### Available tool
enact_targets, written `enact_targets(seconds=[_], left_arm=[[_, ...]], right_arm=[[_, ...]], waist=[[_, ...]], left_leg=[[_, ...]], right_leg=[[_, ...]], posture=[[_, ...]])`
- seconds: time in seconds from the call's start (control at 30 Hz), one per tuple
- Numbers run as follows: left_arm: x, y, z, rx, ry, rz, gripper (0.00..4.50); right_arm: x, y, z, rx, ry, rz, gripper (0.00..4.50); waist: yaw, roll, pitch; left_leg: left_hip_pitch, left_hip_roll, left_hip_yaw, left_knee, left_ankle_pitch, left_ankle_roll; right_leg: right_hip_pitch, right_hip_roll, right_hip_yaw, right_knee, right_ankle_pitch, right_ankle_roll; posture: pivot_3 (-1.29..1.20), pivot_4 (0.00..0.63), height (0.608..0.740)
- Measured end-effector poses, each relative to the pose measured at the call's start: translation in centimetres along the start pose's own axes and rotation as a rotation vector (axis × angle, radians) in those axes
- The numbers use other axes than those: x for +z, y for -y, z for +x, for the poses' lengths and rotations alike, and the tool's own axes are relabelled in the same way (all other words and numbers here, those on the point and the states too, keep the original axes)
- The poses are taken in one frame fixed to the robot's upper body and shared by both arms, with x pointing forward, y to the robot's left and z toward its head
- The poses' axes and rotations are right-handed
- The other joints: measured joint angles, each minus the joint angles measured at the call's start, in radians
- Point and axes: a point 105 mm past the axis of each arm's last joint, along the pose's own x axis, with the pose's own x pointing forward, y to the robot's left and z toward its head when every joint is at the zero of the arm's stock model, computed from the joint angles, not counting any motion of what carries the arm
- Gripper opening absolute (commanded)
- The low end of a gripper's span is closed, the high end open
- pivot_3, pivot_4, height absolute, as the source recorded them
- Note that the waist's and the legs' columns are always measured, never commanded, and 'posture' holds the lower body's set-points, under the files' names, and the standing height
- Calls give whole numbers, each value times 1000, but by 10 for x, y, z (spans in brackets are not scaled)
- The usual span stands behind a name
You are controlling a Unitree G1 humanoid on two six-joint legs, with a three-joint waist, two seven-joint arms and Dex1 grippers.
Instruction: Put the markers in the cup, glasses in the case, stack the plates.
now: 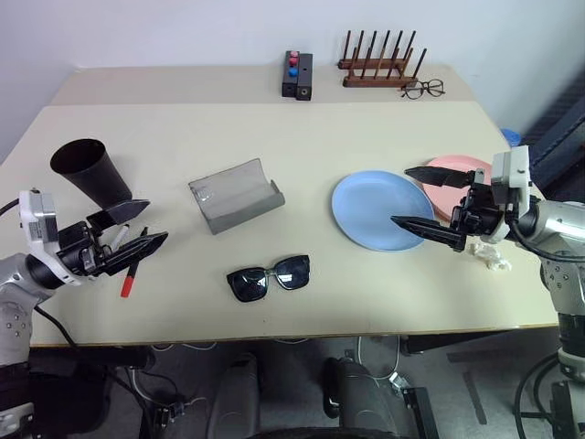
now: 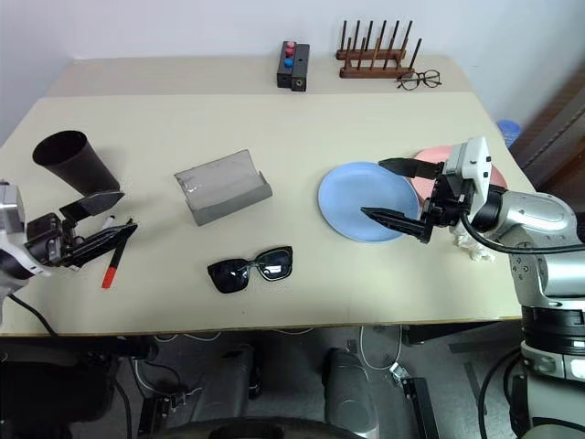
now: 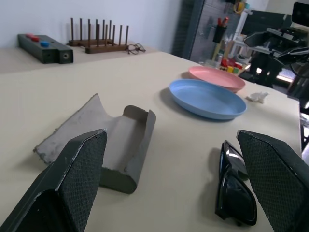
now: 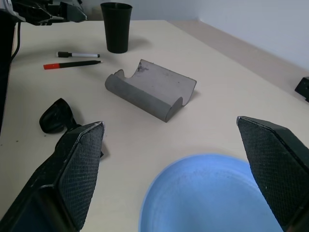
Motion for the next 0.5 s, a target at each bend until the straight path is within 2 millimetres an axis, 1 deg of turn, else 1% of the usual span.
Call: enact_targets(seconds=[0.13,0.23,0.5], left_arm=[[0,-1,0,12,0,2,4449],[2,-2,0,12,-5,7,4449],[7,-4,-4,8,-23,22,4449]], right_arm=[[4,4,3,-4,12,-24,4500],[2,2,7,-5,28,-14,4500],[-7,-3,6,-18,17,12,4500]], waist=[[0,0,0],[0,0,0],[-1,0,0]], left_leg=[[0,0,0,0,0,0],[0,0,0,0,0,0],[-1,0,0,0,0,0]], right_leg=[[0,0,0,0,0,0],[-1,0,0,0,0,0],[-1,0,0,0,0,0]], posture=[[0,150,740],[0,150,740],[0,150,740]])
